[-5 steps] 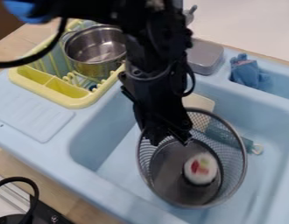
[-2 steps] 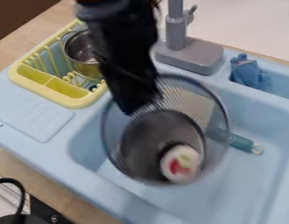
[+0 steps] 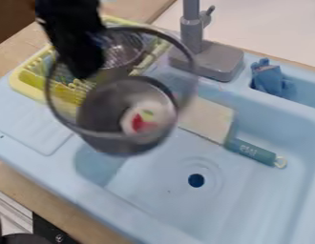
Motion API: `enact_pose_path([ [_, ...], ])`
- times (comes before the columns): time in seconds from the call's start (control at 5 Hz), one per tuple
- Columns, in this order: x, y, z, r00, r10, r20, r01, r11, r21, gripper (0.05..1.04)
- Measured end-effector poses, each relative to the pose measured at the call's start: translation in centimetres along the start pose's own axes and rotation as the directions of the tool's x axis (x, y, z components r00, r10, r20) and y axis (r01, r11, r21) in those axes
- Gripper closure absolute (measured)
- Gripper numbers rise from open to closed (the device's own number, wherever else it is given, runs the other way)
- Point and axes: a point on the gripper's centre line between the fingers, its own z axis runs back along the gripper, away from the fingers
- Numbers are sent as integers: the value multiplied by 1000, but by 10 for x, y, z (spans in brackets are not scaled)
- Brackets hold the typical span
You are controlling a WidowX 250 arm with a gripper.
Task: Transfer the passoir into its yellow container in the upper right
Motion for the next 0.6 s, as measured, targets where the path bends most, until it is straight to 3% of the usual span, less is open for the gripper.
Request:
enact_pose_path([
  [0.4, 14, 74, 2, 983, 186, -11, -186, 982, 20, 1028],
  [0.6, 20, 95, -4, 968, 251, 15, -252, 968, 14, 1028],
])
